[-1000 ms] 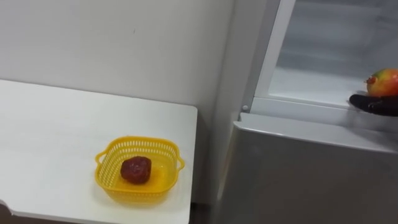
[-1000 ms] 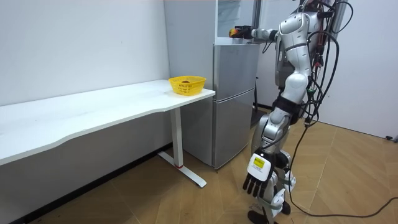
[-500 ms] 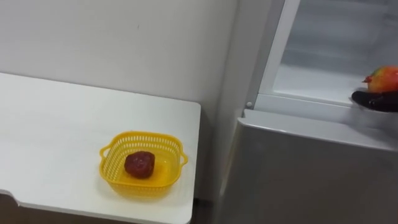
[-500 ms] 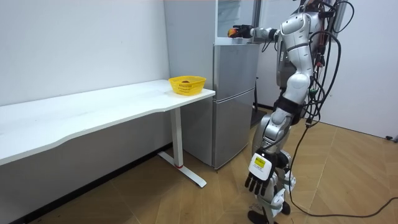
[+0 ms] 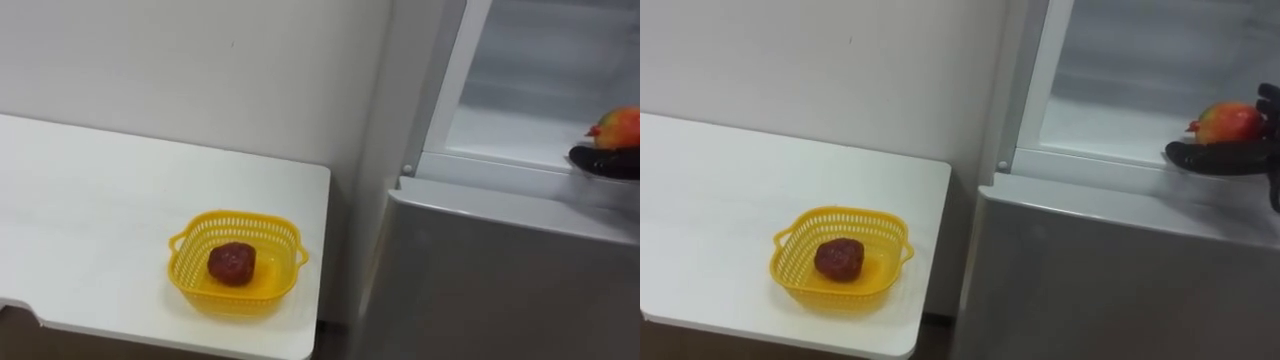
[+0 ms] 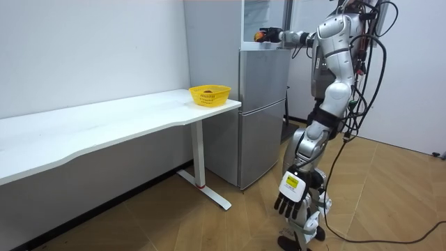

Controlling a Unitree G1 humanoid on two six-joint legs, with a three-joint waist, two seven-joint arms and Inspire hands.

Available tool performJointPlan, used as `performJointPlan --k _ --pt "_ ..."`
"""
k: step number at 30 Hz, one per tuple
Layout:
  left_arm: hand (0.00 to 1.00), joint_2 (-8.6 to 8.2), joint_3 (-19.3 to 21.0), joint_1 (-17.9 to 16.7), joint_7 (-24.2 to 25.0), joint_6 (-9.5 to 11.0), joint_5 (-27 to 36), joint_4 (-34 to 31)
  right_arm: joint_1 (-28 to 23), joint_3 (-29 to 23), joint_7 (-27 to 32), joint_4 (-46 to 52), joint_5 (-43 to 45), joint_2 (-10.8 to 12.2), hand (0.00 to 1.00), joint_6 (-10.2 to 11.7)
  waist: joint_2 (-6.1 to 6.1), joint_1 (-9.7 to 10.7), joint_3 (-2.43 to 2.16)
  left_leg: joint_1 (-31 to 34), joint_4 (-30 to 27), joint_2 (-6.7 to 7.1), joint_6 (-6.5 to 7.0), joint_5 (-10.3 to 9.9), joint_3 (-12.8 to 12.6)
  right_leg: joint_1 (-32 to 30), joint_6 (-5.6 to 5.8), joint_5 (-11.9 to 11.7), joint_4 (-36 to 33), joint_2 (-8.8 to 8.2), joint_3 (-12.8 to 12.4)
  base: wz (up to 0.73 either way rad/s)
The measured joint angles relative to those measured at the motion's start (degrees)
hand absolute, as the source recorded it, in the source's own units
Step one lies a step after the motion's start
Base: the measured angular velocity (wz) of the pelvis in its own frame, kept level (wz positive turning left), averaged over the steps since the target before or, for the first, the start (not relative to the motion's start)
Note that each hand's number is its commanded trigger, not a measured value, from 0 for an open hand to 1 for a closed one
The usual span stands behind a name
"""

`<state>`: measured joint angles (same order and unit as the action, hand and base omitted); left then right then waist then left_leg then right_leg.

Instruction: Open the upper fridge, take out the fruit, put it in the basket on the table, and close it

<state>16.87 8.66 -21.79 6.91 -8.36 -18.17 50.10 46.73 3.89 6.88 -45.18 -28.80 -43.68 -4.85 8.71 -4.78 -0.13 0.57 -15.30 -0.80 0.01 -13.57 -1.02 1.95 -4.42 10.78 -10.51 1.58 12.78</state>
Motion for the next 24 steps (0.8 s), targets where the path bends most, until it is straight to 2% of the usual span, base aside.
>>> performJointPlan --k 2,3,4,5,6,11,17,24 --pt "0.00 0.02 0.0 0.0 0.0 0.0 0.0 0.0 0.0 0.1 0.0 0.0 0.0 0.0 0.03 0.0 0.00 0.0 0.00 0.1 0.0 0.00 0.00 0.0 0.0 0.0 0.00 0.0 0.0 0.00 0.0 0.00" --pt "0.00 0.06 0.0 0.0 0.0 0.0 0.0 0.0 0.0 0.4 0.1 0.0 0.0 -0.1 0.15 0.1 0.00 0.0 0.00 0.2 -0.1 0.01 0.00 0.0 0.1 0.0 0.00 0.0 0.1 0.00 0.0 0.00" --pt "0.00 0.09 0.0 0.0 0.0 0.0 0.0 -0.1 0.0 0.6 0.0 0.0 0.0 -0.1 0.41 0.1 -0.01 0.0 0.00 0.2 -0.1 0.01 0.00 0.0 0.1 0.0 0.00 0.0 0.1 0.00 0.1 0.00" --pt "0.00 0.15 0.0 0.0 0.0 0.0 0.0 -0.2 0.0 0.8 0.1 0.0 0.0 -0.2 0.82 0.1 -0.01 0.0 0.00 0.2 -0.1 0.01 0.00 0.0 0.1 0.0 0.00 0.0 0.1 0.00 0.1 0.00" --pt "0.00 0.23 0.0 0.0 0.0 0.0 0.0 -0.5 0.0 1.4 0.0 0.0 0.0 -0.5 1.00 0.1 -0.01 0.0 -0.01 0.3 -0.1 0.01 0.00 0.0 0.2 0.0 0.00 0.0 0.2 0.00 0.1 0.03" --pt "0.00 0.34 0.0 0.0 0.0 0.0 0.0 -0.9 0.0 1.7 0.0 0.0 0.1 -1.1 1.00 0.1 -0.02 -0.2 -0.02 0.6 -0.1 0.03 -0.02 0.0 0.5 0.0 -0.08 0.0 0.5 0.04 0.3 0.02" --pt "0.00 0.36 0.0 0.1 0.0 0.0 0.1 -0.9 0.3 1.8 0.0 0.0 2.1 -1.3 1.00 1.1 0.00 -0.5 -0.04 0.8 -0.1 0.03 -0.08 0.0 1.2 0.0 -0.10 -0.1 0.7 0.10 0.9 0.06" --pt "0.00 0.36 0.0 0.5 0.0 0.2 0.1 -0.7 1.4 3.9 1.3 0.0 2.9 -2.0 1.00 2.5 -0.26 -0.5 0.16 1.0 -0.1 -0.46 -0.11 0.0 1.3 0.0 -0.11 -0.1 0.7 0.11 1.6 0.01"
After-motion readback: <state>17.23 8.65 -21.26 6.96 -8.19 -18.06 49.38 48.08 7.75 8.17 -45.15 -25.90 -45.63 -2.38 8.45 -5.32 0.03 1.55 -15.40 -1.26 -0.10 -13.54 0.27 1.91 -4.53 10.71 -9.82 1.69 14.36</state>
